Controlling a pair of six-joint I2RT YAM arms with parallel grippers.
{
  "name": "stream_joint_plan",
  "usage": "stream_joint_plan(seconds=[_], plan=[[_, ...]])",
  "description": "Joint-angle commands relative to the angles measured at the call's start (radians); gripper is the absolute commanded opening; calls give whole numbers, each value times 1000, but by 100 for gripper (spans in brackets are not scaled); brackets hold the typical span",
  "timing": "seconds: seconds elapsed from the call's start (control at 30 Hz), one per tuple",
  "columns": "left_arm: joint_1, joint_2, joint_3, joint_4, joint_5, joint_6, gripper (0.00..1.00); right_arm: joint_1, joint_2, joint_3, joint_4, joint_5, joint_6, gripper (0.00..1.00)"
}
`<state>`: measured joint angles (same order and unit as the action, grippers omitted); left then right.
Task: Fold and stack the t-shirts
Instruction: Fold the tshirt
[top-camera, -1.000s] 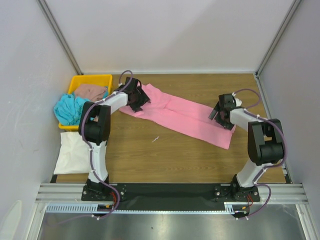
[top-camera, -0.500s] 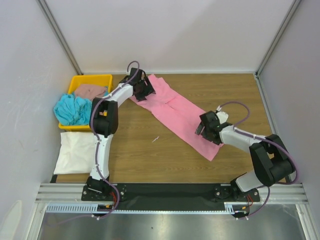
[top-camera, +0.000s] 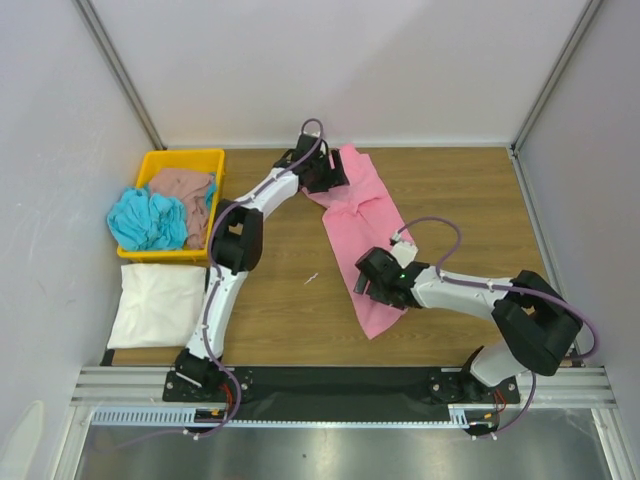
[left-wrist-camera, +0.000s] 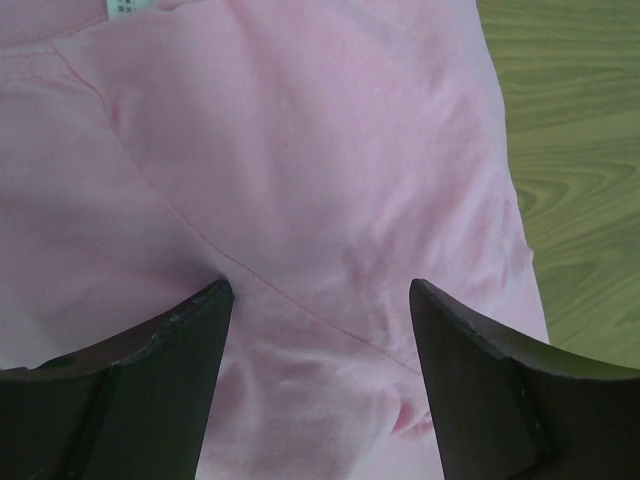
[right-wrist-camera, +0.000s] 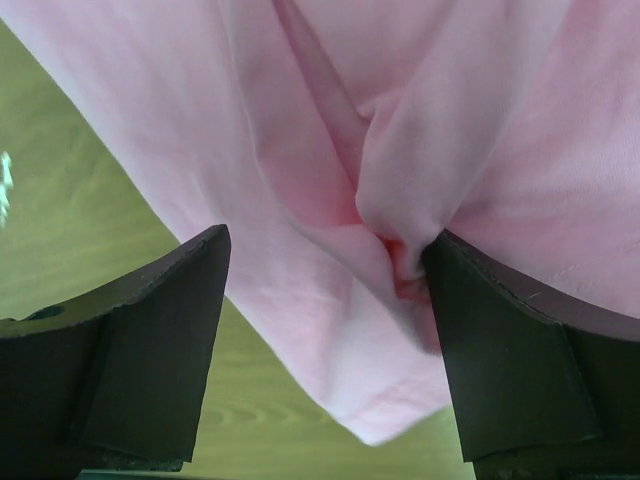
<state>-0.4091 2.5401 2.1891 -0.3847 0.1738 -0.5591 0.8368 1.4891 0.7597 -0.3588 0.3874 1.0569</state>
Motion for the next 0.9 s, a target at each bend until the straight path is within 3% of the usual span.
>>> stream_joint_plan(seconds=[0.0,0.2,0.33,0.47,0.5,0.6,0.67,0.77,0.8,0.87], plan=[[-4,-9,87,3,35,65,79,18,42,47,-271,-65,132,83],[-2,-193,103,-51,-25,152,86,2,-142,147,-408,-105,161,82],[-3,-371,3,-98,-39,153,89,-103,-286,156,-382,-70,63,79],[-31,-610,-332,-30,-36,73,88,-304,-363,92,-203,-152,-147,77],[-40,-707,-495,-2,-39,50,88,-345,-363,86,-168,-172,-185,77],[-92,-880,-798,118,-5,-63,88,-473,-310,102,-68,-278,-310,73],[-144,-929,-947,161,-2,-143,87,-517,-262,125,-19,-306,-365,65],[-223,-983,-1058,185,-8,-226,85,-538,-147,180,10,-340,-400,48],[-240,-988,-1075,191,-7,-246,83,-551,-120,194,14,-378,-403,37],[-296,-1001,-1109,207,-19,-292,81,-555,-46,230,17,-427,-408,28]])
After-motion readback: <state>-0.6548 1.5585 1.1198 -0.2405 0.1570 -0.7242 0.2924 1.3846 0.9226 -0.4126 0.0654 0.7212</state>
